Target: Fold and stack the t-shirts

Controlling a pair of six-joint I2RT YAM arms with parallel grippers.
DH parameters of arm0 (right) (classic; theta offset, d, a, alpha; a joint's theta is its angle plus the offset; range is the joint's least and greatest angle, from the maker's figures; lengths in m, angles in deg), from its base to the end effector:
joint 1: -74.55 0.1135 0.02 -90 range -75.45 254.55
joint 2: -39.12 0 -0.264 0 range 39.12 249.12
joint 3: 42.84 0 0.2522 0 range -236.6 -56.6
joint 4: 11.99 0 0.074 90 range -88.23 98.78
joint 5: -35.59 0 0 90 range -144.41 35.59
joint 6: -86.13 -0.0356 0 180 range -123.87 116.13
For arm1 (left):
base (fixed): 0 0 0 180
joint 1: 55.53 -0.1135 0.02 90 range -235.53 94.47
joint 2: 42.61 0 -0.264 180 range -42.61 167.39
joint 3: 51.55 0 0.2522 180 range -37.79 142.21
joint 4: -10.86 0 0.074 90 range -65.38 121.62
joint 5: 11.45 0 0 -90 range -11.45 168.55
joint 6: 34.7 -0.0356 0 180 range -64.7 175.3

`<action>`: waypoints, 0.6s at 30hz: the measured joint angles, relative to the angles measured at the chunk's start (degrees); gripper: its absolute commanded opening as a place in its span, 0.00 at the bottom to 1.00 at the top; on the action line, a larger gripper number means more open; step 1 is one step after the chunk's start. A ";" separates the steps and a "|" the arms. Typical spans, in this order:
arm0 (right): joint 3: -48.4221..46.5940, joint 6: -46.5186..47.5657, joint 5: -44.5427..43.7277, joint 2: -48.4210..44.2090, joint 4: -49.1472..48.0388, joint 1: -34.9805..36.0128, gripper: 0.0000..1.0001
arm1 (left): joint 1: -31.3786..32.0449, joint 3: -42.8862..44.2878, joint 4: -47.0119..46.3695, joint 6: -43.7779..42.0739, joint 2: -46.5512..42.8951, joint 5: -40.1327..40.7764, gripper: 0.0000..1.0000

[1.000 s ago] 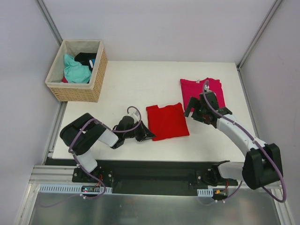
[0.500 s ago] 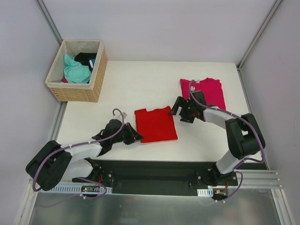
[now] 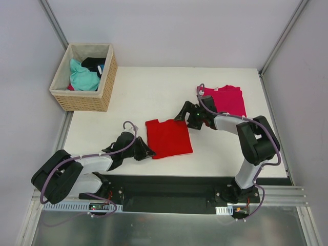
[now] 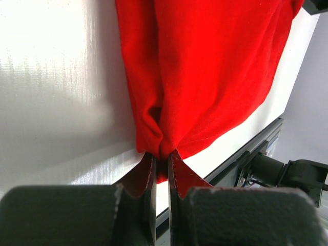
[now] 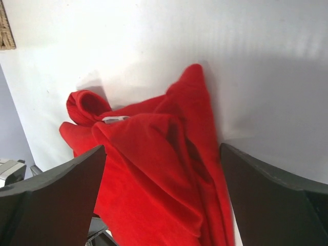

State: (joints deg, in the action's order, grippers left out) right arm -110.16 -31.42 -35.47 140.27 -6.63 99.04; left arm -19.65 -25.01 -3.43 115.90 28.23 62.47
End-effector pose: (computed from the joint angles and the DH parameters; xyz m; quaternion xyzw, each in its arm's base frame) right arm 0.3265 0.1614 0.1641 -0.0468 0.8926 0.3192 0.3151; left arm 0.1624 -0.1296 0.1326 -0.1153 0.8526 -0.4499 0.2393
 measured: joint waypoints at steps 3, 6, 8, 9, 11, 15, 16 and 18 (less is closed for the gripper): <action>-0.68 -0.92 0.52 1.46 -2.29 0.79 0.95 | 0.00 -0.22 -0.31 0.04 0.00 0.00 0.00; -1.25 -1.79 0.96 2.73 -4.26 1.27 0.82 | 0.00 -0.42 -0.39 0.04 -0.11 0.00 0.00; -1.29 -2.21 1.03 3.23 -4.83 1.38 0.72 | 0.00 -0.46 -0.28 0.04 -0.31 0.00 0.00; -1.36 -2.23 1.01 3.48 -4.85 1.38 0.68 | -0.02 -0.50 -0.15 0.02 -0.55 0.02 0.00; -1.42 -2.40 1.01 3.96 -4.83 1.38 0.59 | -0.35 -0.55 0.13 0.02 -1.05 0.02 0.00; -1.42 -2.40 0.79 4.59 -4.42 1.38 0.45 | -0.37 -0.59 0.55 0.00 -1.64 0.11 0.00; -1.42 -2.40 0.70 4.70 -4.17 1.38 0.38 | -0.37 -0.59 0.55 0.00 -1.66 0.11 0.00; -1.42 -2.36 0.52 4.96 -3.96 1.38 0.27 | -0.37 -0.63 0.57 0.00 -1.66 0.11 0.00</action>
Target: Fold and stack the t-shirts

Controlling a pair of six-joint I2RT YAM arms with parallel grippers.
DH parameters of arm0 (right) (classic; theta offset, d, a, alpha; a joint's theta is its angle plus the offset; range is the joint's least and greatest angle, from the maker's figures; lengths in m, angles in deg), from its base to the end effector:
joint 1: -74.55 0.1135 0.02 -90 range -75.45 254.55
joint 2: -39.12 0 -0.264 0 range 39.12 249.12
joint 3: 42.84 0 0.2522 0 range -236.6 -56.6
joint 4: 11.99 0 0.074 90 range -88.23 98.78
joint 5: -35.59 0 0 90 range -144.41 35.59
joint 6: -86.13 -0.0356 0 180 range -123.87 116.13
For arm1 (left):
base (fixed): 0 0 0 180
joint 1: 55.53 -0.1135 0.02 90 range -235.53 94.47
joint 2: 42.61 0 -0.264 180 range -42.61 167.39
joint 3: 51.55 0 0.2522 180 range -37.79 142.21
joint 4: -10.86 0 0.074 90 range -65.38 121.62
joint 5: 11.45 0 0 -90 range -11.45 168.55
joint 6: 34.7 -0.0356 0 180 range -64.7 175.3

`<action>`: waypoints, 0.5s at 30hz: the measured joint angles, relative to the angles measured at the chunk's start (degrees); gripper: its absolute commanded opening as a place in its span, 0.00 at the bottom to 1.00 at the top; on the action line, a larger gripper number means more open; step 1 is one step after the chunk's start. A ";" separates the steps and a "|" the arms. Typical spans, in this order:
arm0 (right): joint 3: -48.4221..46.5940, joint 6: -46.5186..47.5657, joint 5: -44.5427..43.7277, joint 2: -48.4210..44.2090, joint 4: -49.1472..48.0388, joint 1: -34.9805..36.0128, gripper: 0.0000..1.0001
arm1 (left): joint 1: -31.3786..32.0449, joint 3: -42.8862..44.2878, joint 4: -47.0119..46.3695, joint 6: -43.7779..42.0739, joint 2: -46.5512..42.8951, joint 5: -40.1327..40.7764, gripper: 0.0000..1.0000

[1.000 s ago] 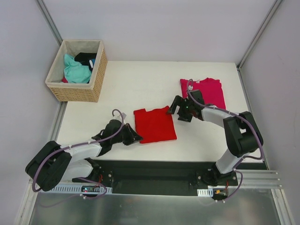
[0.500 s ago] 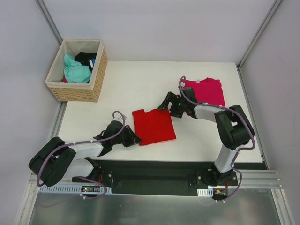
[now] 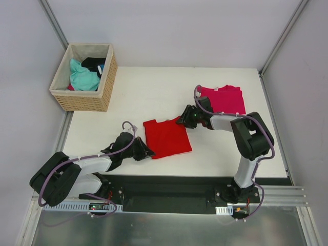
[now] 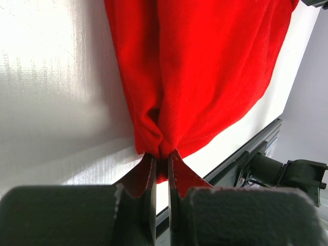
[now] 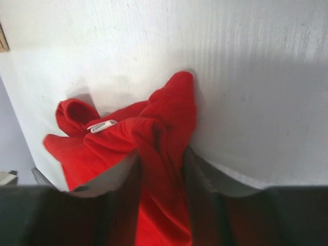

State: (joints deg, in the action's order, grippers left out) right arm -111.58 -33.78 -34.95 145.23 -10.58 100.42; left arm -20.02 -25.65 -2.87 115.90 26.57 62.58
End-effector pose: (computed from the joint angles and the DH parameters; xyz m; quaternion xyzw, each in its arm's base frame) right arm 0.3345 0.1754 0.1467 -0.0417 0.8908 0.3340 0.3053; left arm 0.1603 -0.1264 0.1340 -0.1176 0.8504 -0.4510 0.2439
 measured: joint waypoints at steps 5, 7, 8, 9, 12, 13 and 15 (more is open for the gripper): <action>0.00 0.04 -0.24 0.50 0.90 0.17 0.00 | -0.24 -0.11 -0.02 -0.02 0.00 0.00 0.00; 0.00 0.07 -0.39 0.50 1.05 0.22 0.00 | -0.37 -0.11 -0.02 -0.09 0.02 -0.07 0.00; 0.00 0.13 -0.57 0.48 1.16 0.24 0.01 | -0.37 -0.11 -0.02 -0.15 0.02 -0.09 0.00; -0.02 0.28 -0.70 0.39 1.31 0.28 0.01 | -0.37 -0.11 -0.02 -0.20 0.04 -0.09 0.00; -0.37 1.86 -2.43 -1.01 3.89 0.76 0.00 | -0.37 0.48 0.94 -0.81 0.26 -0.11 0.00; -0.59 2.45 -3.02 -1.70 4.87 0.98 0.00 | -0.37 1.11 1.73 -1.27 0.50 -0.17 0.00; -1.64 3.96 -4.72 -3.58 7.85 1.46 0.00 | -0.37 2.89 3.06 -2.05 1.40 -0.33 0.00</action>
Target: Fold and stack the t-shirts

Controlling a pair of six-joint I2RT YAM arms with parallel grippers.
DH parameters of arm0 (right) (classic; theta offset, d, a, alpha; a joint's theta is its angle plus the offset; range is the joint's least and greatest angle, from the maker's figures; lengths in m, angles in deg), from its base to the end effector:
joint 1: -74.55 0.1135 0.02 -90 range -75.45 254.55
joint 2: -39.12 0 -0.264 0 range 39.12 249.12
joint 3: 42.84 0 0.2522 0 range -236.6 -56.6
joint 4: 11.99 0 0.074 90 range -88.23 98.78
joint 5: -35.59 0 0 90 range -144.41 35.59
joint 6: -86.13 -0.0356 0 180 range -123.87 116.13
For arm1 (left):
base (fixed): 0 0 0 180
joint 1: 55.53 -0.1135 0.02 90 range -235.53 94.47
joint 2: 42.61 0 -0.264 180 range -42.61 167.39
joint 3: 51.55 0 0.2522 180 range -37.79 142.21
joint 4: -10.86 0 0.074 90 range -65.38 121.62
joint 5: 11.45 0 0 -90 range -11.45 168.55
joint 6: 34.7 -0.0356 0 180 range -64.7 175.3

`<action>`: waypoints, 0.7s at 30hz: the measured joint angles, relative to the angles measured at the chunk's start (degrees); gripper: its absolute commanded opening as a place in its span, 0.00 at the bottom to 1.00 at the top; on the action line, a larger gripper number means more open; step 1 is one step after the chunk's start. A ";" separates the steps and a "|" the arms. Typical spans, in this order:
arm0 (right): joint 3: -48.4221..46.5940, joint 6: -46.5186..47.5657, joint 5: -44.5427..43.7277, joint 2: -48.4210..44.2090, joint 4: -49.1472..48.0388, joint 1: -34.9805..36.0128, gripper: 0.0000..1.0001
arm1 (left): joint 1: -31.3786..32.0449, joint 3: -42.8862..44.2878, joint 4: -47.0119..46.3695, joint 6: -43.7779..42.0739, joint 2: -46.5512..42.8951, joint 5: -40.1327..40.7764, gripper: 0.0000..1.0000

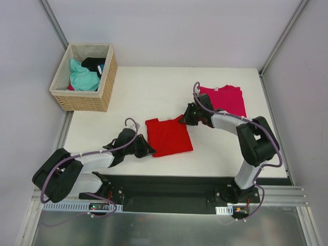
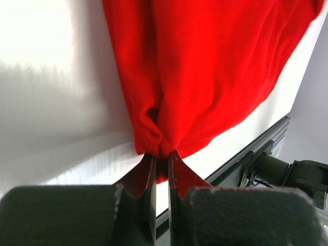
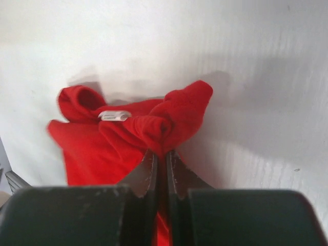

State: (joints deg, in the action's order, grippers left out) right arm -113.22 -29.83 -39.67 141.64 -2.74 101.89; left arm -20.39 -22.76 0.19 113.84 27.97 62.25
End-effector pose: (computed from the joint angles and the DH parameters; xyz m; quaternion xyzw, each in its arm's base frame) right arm 0.3264 0.1790 0.1654 -0.0637 0.9031 0.2876 0.3124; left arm 0.1683 -0.1307 0.1385 -0.1066 0.8583 -0.4394 0.2428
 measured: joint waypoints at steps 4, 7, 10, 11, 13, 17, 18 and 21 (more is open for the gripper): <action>-3.52 2.54 -2.19 -3.82 4.28 0.39 0.00 | 0.00 4.02 1.22 -1.27 2.58 -0.22 0.00; -5.70 3.98 -3.39 -6.49 6.45 0.42 0.00 | 0.00 7.50 1.38 -1.90 4.37 -0.76 0.00; -7.63 5.27 -4.70 -8.70 9.03 0.42 0.00 | 0.00 11.74 2.32 -2.75 6.01 -1.53 0.00; -8.17 5.68 -5.18 -9.31 9.68 0.42 0.00 | 0.00 13.92 2.95 -3.21 6.95 -1.90 0.00; -9.29 6.34 -6.10 -10.32 11.26 0.17 0.00 | 0.00 18.01 4.04 -4.07 8.90 -2.64 0.00; -12.04 7.72 -7.13 -11.67 14.21 -1.22 0.00 | 0.00 25.42 5.51 -5.29 12.09 -3.61 0.00; -12.79 8.00 -7.26 -11.89 14.88 -1.97 0.00 | 0.00 27.39 6.03 -5.66 12.87 -3.85 0.00; -14.86 8.72 -7.87 -12.39 16.57 -4.52 0.00 | 0.00 32.98 7.65 -7.02 15.47 -4.44 0.00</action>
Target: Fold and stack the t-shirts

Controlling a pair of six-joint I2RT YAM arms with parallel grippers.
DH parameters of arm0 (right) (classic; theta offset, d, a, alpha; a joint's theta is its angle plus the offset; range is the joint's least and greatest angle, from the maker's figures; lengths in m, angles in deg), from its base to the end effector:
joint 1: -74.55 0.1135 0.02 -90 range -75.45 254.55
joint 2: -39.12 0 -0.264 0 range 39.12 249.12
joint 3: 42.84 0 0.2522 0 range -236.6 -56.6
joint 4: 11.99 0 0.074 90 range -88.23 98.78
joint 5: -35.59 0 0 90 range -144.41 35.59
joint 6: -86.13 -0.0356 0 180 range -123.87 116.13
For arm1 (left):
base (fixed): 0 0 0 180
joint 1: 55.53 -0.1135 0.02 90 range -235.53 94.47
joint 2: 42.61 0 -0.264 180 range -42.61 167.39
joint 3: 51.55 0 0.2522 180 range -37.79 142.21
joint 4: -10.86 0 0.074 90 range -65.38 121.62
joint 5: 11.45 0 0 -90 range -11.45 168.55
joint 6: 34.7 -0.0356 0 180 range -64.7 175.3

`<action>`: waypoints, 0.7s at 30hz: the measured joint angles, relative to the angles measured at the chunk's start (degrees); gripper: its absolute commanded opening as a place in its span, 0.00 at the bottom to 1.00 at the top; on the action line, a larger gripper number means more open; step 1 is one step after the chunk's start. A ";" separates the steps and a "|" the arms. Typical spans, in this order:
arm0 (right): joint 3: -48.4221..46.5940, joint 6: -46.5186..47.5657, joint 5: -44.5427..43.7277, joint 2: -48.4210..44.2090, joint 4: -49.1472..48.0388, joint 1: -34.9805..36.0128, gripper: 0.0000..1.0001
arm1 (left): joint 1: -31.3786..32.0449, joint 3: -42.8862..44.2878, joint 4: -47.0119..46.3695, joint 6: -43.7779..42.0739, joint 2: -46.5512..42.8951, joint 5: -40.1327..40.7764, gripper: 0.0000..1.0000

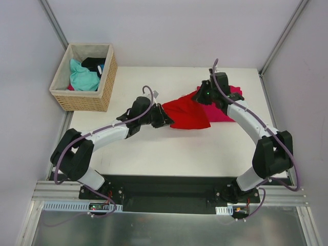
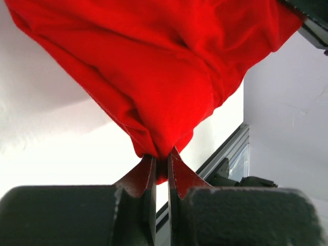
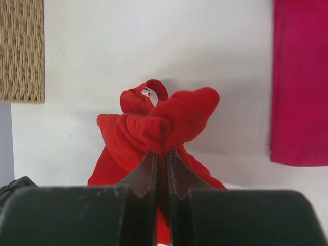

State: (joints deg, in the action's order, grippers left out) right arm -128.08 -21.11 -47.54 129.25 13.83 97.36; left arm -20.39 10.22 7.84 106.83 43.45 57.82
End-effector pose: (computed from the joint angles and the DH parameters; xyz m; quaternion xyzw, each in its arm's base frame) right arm 0.3356 0.1458 0.3002 -0.0718 0.8651 0.2180 0.4461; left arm 0.2640 -0.2012 0.2342 -0.0152 0.8182 -0.4891 0.3019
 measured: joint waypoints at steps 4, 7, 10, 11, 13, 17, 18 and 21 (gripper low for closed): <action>-2.75 0.68 -0.28 -0.57 1.97 -4.55 0.01 | 0.00 5.51 0.46 -1.05 3.61 -0.39 0.00; -3.93 1.09 -0.17 -0.98 2.67 -7.89 0.00 | 0.00 8.22 0.92 -1.44 6.03 -0.98 0.00; -5.03 1.31 -0.04 -1.07 3.72 -11.47 0.00 | -0.02 10.43 1.29 -1.55 8.33 -1.42 0.00; -5.33 1.38 -0.02 -1.07 4.07 -12.61 0.00 | -0.02 11.37 1.36 -1.55 9.22 -1.55 0.00; -6.16 1.44 0.02 -1.07 4.92 -14.51 0.00 | -0.09 13.27 1.38 -1.57 10.86 -1.75 0.00; -8.61 1.44 1.09 -1.01 5.68 -17.49 0.00 | -0.37 18.73 1.73 -1.57 14.99 -2.86 0.00; -9.49 1.44 1.29 -0.87 5.86 -18.12 0.00 | -0.37 20.09 1.68 -1.57 16.09 -3.02 0.00; -12.26 1.44 1.77 0.13 5.99 -19.71 0.00 | -0.37 26.12 2.23 -1.55 20.61 -3.87 0.00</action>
State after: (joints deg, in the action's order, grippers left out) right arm -140.34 -19.67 -45.77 129.38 19.82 77.65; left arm -20.76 36.34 10.07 105.28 64.06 53.95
